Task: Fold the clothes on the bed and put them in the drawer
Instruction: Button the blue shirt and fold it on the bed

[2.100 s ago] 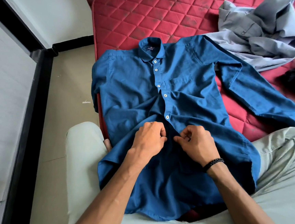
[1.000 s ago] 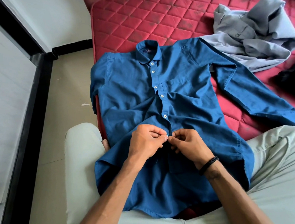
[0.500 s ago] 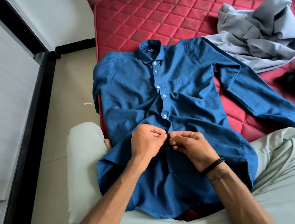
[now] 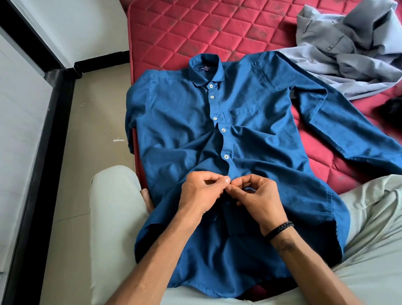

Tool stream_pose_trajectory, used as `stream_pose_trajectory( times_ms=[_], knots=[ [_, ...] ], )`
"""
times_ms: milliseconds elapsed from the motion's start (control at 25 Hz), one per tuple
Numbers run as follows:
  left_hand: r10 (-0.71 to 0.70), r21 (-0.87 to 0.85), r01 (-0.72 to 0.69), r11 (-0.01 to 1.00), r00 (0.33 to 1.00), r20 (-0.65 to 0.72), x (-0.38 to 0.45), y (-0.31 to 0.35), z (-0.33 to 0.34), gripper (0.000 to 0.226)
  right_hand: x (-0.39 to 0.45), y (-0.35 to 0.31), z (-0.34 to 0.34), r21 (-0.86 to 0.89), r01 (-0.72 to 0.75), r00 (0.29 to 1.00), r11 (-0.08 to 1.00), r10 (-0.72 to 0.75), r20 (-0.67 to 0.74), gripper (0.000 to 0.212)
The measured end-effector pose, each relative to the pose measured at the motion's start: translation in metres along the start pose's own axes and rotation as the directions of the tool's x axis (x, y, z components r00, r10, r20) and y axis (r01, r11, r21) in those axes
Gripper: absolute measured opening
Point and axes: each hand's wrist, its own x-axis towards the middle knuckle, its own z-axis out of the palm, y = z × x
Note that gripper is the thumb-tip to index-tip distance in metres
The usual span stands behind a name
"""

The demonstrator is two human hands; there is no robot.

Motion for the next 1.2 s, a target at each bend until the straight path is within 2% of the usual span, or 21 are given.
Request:
stream_pose_trajectory(
  times_ms=[160,320,480,560,680,800,920,1040,1120,1200],
  knots=[
    [0.004,-0.038,-0.006,0.999,0.999,-0.046,0.000,0.003,0.001,0.004,0.001,0.002,0.002,-0.127,0.030,0.999,0.991,-0.035,-0.035,0.020],
    [-0.006,-0.104,0.000,0.995,0.999,-0.051,-0.002,0.004,-0.002,0.008,-0.002,-0.005,0.002,-0.141,0.083,0.996,0.987,-0.087,-0.028,0.016],
    [0.047,-0.057,-0.053,0.997,0.994,-0.095,0.000,0.001,-0.002,0.010,-0.002,-0.007,0.003,-0.153,0.090,0.996,0.984,-0.090,0.008,0.018],
    [0.077,-0.050,-0.082,0.995,0.993,-0.090,0.002,-0.001,0.000,0.015,-0.003,-0.008,0.002,-0.047,0.027,0.998,0.999,-0.024,0.064,0.019],
    [0.215,0.059,-0.210,0.976,0.972,-0.097,-0.001,0.002,0.001,0.016,-0.002,-0.014,-0.003,0.267,-0.128,0.970,0.955,0.065,0.234,0.015],
    [0.362,0.191,-0.341,0.920,0.928,-0.085,-0.005,0.006,-0.001,0.013,0.000,-0.018,-0.008,0.345,-0.217,0.938,0.913,0.097,0.331,0.011],
    [0.299,0.218,-0.294,0.931,0.954,0.011,-0.003,0.005,-0.009,0.017,0.002,-0.017,-0.011,0.303,-0.272,0.926,0.913,0.162,0.342,0.006],
    [0.254,0.222,-0.260,0.940,0.966,0.054,-0.003,0.005,-0.011,0.019,0.005,-0.014,-0.009,0.235,-0.263,0.939,0.936,0.192,0.286,0.009],
    [0.246,0.276,-0.255,0.927,0.967,0.066,-0.005,0.003,-0.008,0.011,0.006,-0.009,-0.008,-0.006,-0.141,0.972,0.990,0.139,0.191,0.015],
    [0.253,0.448,-0.272,0.851,0.962,0.104,-0.005,-0.002,-0.006,0.018,0.005,-0.002,-0.009,-0.263,-0.001,0.989,0.965,0.040,0.143,0.015]
  ],
)
